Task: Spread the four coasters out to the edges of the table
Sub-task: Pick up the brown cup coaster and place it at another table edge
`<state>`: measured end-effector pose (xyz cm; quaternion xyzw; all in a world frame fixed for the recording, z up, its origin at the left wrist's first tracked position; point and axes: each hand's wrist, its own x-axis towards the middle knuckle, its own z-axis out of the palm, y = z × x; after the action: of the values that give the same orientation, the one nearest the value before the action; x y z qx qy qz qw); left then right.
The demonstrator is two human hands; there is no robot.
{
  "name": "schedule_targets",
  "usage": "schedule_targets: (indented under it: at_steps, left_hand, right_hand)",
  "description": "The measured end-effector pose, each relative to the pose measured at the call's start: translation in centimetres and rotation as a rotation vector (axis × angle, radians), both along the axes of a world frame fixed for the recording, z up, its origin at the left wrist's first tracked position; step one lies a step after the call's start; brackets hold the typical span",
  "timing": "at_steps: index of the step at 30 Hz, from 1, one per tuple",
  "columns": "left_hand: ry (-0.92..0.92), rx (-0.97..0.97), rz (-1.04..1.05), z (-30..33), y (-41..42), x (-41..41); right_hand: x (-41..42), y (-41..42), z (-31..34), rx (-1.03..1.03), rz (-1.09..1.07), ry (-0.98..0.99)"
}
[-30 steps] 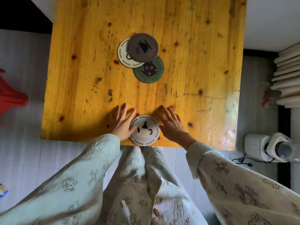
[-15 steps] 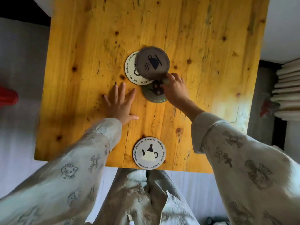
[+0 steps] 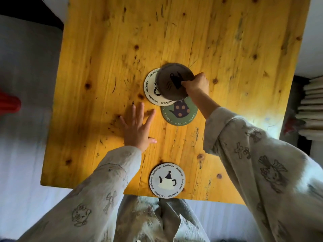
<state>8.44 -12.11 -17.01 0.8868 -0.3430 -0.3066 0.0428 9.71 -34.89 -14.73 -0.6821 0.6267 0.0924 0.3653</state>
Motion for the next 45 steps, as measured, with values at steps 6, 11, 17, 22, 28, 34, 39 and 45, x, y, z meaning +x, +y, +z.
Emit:
schedule_targets:
  at_steps: [6,11,17,22,28,34,39,45]
  left_hand:
    - [0.009,0.037,-0.002,-0.1,0.1,0.2]
    - [0.092,0.086,0.036,0.5,-0.1,1.0]
    - [0.3,-0.092,0.323,4.9,-3.0,-0.6]
    - [0.59,-0.205,0.298,10.0,-6.9,-7.0]
    - [0.724,-0.361,0.251,15.9,-12.1,-18.4]
    - [0.976,-0.515,0.42,19.9,-14.9,-33.4]
    - [1.099,-0.592,0.445,22.0,-17.2,-42.3]
    - [1.058,-0.656,0.433,22.1,-20.7,-45.4]
  right_hand:
    - [-3.5,0.2,1.7,0.185,-0.193,-0.323]
    - [-8.7,1.5,5.1,0.302,-0.235,-0.479]
    - [-17.3,2.1,10.7,0.318,-0.31,-0.573]
    - [-25.4,1.3,15.3,0.305,-0.364,-0.699]
    - [-36.9,0.4,19.7,0.214,-0.475,-0.876]
    - [-51.1,0.3,22.3,0.215,-0.57,-1.083]
    - [-59.6,-1.0,23.3,0.209,-0.6,-1.116]
    - [-63.1,-4.7,22.4,0.262,-0.612,-1.109]
